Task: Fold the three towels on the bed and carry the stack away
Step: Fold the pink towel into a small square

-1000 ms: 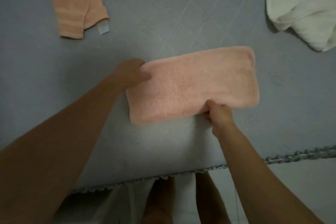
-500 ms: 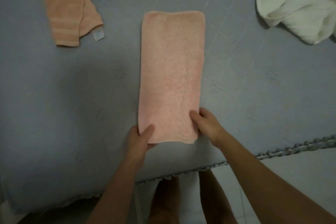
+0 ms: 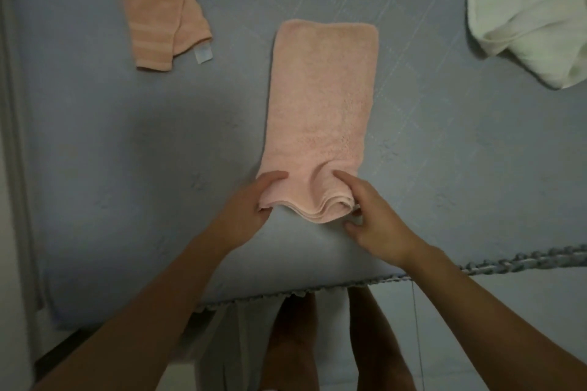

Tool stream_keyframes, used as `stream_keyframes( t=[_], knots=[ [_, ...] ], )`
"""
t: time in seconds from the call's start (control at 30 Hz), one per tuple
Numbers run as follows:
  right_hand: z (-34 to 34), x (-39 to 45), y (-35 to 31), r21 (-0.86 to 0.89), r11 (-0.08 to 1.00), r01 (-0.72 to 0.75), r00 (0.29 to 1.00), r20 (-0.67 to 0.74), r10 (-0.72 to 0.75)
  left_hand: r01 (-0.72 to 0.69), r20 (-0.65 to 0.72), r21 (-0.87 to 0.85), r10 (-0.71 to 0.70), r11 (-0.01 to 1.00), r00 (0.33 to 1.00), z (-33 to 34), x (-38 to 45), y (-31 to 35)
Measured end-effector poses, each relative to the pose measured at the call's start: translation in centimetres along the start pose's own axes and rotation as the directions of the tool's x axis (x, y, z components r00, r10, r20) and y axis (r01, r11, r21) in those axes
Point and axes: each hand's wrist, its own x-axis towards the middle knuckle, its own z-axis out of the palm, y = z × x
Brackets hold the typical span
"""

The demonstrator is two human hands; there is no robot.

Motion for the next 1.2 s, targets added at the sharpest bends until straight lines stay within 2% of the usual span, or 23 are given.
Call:
stream_keyframes(
  t=[0.1,0.17,0.23,0.33,0.4,0.47,0.5,0.57,0.63,0.7,0.77,0.8,0.87,0.97,1.1,1.2],
  knots=[
    [0.3,0.1,0.2,-0.212,0.974,0.079,0.994,-0.053,-0.092,0.151,-0.268,0.044,-0.134,0.988,0.954,0.0,-0.2,0.0],
    [0.1,-0.2,0.2,-0.343,0.93,0.133,0.982,-0.081,-0.17,0.23,-0.349,0.098,-0.183,0.968,0.919,-0.2,-0.7,0.4],
    [-0.3,-1.0,0.3,-0.416,0.894,0.164,0.974,-0.073,-0.213,0.147,-0.287,0.204,-0.085,0.968,0.954,-0.6,-1.9,1.1],
    [-1.1,-2.7,0.3,-0.472,0.844,0.253,0.959,0.007,-0.283,-0.136,-0.1,0.293,0.172,0.947,0.98,-1.5,-4.0,1.9],
    [-1.4,-3.6,-0.7,-0.441,0.832,0.337,0.938,0.082,-0.337,-0.153,-0.006,0.207,0.158,0.966,0.987,-2.1,-5.0,2.1],
    [-1.9,-3.7,-2.0,-0.265,0.901,0.344,0.939,0.105,-0.327,-0.018,-0.007,-0.016,0.018,1.0,1.0,-2.6,-5.4,2.4],
    [-2.3,-3.3,-2.8,-0.128,0.948,0.292,0.955,0.086,-0.283,0.05,-0.04,-0.131,-0.055,0.99,0.998,-2.8,-5.0,2.6],
    [-3.4,-1.5,-4.2,0.122,0.983,0.141,0.99,-0.029,-0.138,0.098,-0.181,-0.3,-0.158,0.949,0.971,-3.2,-2.9,3.2],
    [-4.7,2.1,-4.9,0.248,0.969,0.01,0.976,-0.214,0.045,0.114,-0.295,-0.453,-0.269,0.884,0.917,-3.7,1.0,3.7],
    [-5.9,6.7,-4.5,0.31,0.944,-0.114,0.904,-0.361,0.228,0.198,-0.283,-0.527,-0.39,0.827,0.876,-4.1,5.6,3.5],
    [-6.8,10.7,-3.7,0.443,0.862,-0.247,0.809,-0.395,0.435,0.287,-0.158,-0.573,-0.448,0.768,0.88,-4.3,9.5,3.1],
    [-6.9,12.1,-3.2,0.507,0.813,-0.286,0.77,-0.383,0.51,0.297,-0.127,-0.56,-0.435,0.774,0.892,-4.2,10.7,3.0],
    [-6.8,13.5,-2.3,0.549,0.772,-0.32,0.729,-0.377,0.571,0.258,-0.164,-0.436,-0.358,0.862,0.919,-4.1,11.8,3.1],
    [-6.1,13.4,-1.8,0.503,0.815,-0.287,0.734,-0.432,0.525,0.248,-0.15,-0.263,-0.293,0.932,0.944,-3.8,12.0,3.8],
    [-4.8,11.5,-1.3,0.266,0.945,-0.19,0.787,-0.534,0.309,0.277,-0.131,-0.203,-0.306,0.939,0.943,-3.6,12.0,3.7],
    [-4.8,10.6,-1.5,0.141,0.982,-0.126,0.81,-0.557,0.184,0.273,-0.159,-0.159,-0.298,0.949,0.941,-3.8,12.7,3.5]
  ],
)
